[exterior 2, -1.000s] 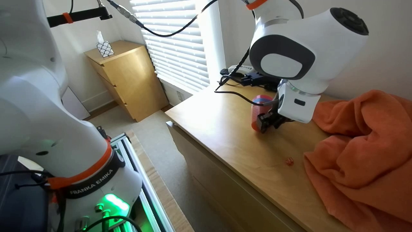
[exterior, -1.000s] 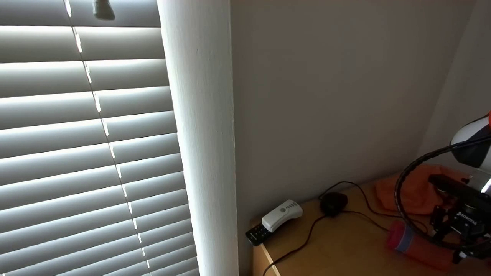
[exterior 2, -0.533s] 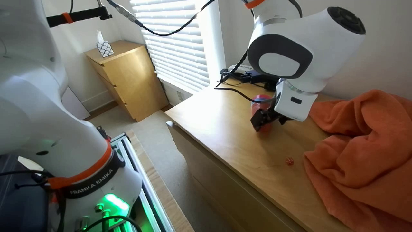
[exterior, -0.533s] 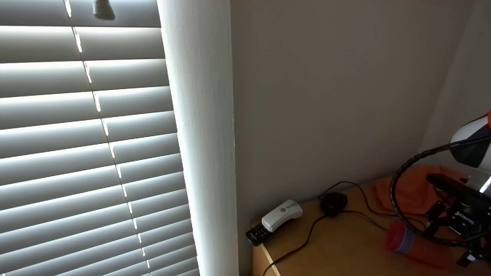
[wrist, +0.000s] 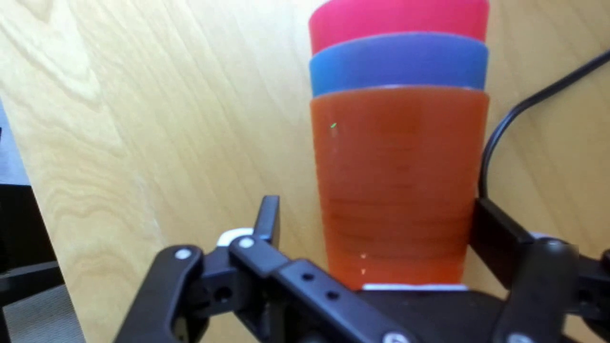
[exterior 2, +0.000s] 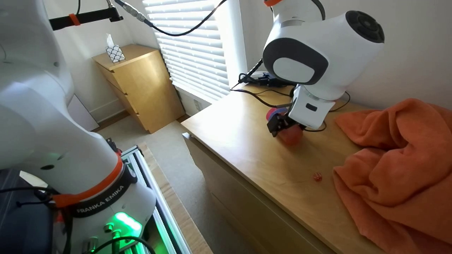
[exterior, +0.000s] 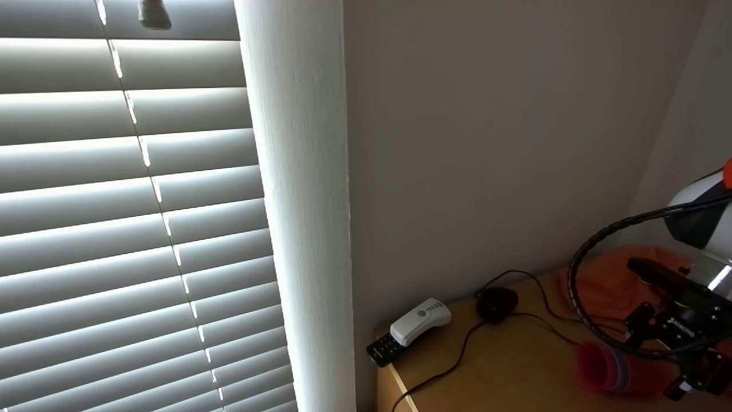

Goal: Turn the pile of plastic cups over

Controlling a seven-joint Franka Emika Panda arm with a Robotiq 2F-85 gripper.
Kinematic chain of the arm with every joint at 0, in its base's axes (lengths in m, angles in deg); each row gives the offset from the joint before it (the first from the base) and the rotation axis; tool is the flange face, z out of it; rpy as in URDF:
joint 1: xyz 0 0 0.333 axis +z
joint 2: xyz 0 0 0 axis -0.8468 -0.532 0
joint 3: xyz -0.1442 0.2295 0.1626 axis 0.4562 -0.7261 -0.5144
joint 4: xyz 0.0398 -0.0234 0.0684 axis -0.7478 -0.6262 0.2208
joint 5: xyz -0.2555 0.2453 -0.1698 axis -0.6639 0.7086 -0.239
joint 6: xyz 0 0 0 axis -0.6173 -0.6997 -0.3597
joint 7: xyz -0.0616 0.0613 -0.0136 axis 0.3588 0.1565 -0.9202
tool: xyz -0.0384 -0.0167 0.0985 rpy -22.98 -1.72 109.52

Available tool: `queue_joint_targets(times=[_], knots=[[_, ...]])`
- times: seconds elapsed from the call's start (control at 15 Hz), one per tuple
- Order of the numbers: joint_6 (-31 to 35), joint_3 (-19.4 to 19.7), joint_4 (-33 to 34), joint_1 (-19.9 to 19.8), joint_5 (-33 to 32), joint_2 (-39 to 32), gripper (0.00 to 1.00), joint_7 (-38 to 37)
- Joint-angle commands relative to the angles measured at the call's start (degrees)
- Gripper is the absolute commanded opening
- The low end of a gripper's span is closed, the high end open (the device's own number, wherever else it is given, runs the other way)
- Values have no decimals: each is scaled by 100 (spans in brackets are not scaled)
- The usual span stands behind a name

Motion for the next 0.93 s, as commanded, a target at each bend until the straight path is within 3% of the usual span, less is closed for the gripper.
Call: queue_joint_targets(times=[0.0, 0.2, 0.4, 0.87], knots=[[250, 6, -198, 118, 44, 128, 74, 21], [449, 63, -230, 247, -236, 145, 51, -65], [1010, 189, -329, 547, -992, 236, 49, -389], [1807, 567, -846, 1411, -3977, 672, 49, -1781]])
